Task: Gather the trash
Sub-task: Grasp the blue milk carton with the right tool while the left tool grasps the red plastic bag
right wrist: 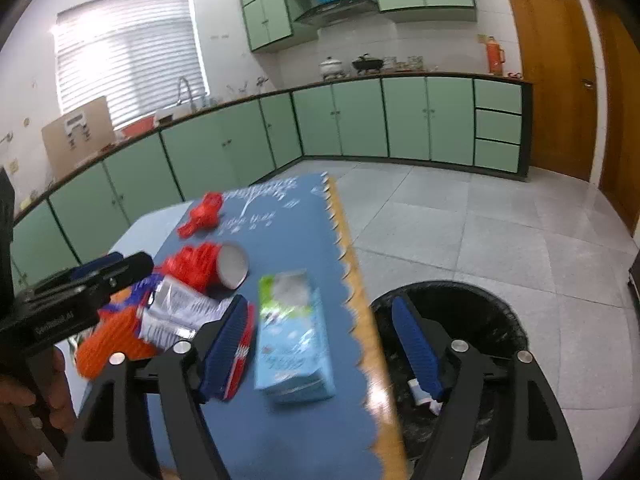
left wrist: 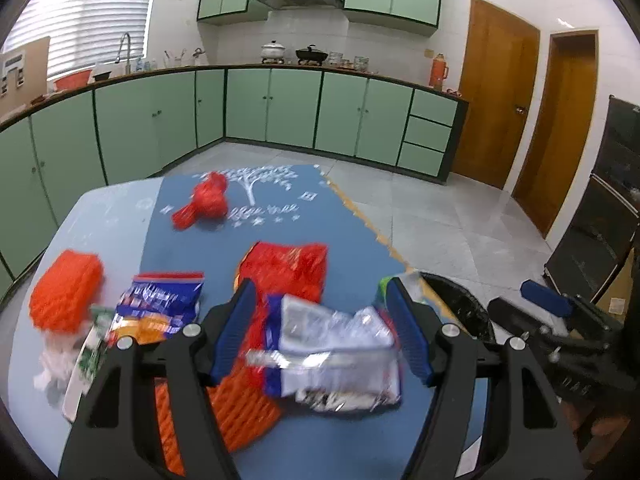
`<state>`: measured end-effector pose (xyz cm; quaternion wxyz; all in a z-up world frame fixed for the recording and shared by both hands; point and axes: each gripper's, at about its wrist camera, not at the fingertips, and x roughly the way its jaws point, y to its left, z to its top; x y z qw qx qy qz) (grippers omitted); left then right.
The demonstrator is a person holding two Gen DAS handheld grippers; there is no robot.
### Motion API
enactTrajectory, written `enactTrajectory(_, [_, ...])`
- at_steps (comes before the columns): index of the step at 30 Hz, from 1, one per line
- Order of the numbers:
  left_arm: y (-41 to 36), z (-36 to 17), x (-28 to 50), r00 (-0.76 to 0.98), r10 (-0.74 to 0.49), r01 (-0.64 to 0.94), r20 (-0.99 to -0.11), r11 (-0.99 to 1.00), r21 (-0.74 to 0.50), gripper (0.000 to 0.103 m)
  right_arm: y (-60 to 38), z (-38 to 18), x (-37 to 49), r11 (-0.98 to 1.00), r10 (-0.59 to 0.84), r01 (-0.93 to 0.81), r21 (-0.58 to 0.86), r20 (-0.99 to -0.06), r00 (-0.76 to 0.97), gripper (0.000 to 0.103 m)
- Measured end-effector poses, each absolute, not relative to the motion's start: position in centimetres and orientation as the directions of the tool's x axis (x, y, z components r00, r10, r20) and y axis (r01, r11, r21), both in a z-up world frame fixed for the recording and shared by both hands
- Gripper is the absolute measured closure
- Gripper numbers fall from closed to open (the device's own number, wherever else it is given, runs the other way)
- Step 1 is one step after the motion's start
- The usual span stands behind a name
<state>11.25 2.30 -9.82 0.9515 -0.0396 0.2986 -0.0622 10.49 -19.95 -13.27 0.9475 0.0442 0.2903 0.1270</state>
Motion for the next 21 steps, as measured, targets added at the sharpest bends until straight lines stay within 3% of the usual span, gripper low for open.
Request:
enactTrajectory(17, [3.7,-13.4,9.9,0.786,-0.15,0.093,-0.6,0.988,-0.126,0.038,-16.3,-18.4,12.0,0.973,0.215,-0.22,0.067,-0.609,0.763,0.03])
enactTrajectory(19, [3.9,-13.7,9.9,0.781,-0.151,0.09,-0.605,0.987,-0.13,0.038,-16.2,-18.7,12.4,0.972,0.219,-0.225,0.068,-0.615,0.758,0.035])
enactTrajectory(21, [4.0,-14.0,10.0,0.779,-0.151,0.087,-0.608,0.987,-0.134,0.038,-16.1,-19.1,12.8,0.969,0.229,-0.235,0.074,-0.624,0.747,0.047])
